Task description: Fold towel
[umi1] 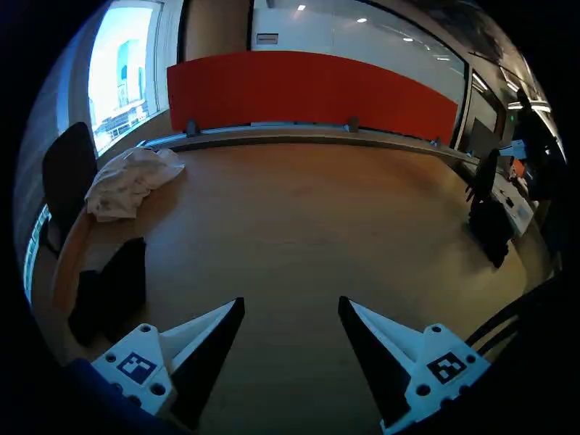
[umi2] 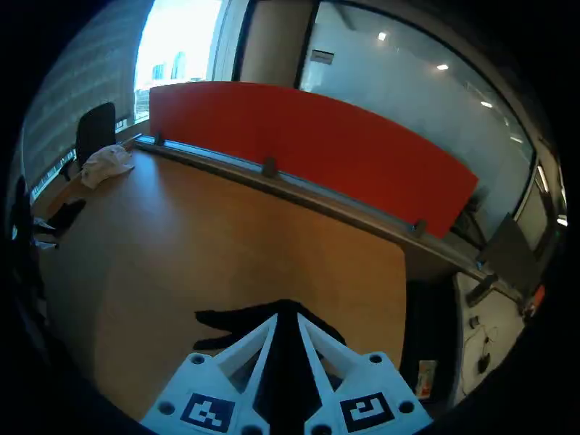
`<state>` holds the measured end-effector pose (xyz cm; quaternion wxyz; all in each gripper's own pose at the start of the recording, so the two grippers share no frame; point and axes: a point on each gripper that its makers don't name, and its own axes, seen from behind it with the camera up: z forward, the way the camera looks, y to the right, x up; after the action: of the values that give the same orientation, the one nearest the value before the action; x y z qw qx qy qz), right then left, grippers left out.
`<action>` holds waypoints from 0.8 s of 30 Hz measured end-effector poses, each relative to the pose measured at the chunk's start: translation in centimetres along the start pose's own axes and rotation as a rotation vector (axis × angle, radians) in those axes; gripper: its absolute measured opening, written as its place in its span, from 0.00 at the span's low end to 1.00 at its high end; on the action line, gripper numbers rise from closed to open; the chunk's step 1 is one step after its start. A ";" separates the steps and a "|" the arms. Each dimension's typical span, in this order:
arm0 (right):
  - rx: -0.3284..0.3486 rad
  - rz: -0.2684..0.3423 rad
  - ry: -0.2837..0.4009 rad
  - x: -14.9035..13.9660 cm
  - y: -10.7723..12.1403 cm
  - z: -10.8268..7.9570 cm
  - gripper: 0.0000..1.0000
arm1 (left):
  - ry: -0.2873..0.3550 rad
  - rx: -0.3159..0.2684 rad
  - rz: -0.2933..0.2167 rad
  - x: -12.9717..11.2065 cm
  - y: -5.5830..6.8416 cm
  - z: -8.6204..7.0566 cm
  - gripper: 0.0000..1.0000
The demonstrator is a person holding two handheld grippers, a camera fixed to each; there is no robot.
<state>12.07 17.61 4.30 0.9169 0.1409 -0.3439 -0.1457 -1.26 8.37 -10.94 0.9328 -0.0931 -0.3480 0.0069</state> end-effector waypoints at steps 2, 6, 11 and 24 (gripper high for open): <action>-0.002 0.003 -0.003 -0.3 0.4 -0.1 0.04 | 0.000 -0.001 0.003 0.0 0.1 0.0 0.96; -0.005 0.010 -0.011 -0.9 0.9 -0.4 0.04 | 0.000 -0.004 0.007 0.2 0.3 0.0 0.96; -0.006 0.023 -0.020 -1.8 1.3 -0.8 0.04 | -0.001 -0.006 0.011 0.3 0.5 0.1 0.96; -0.021 0.036 -0.046 -4.1 2.1 -2.7 0.05 | 0.004 -0.019 0.021 0.9 1.2 0.2 0.96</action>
<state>11.26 21.50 0.67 0.9127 0.1216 -0.3658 -0.1358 -0.67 9.63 -10.45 0.9325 -0.1056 -0.3452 0.0134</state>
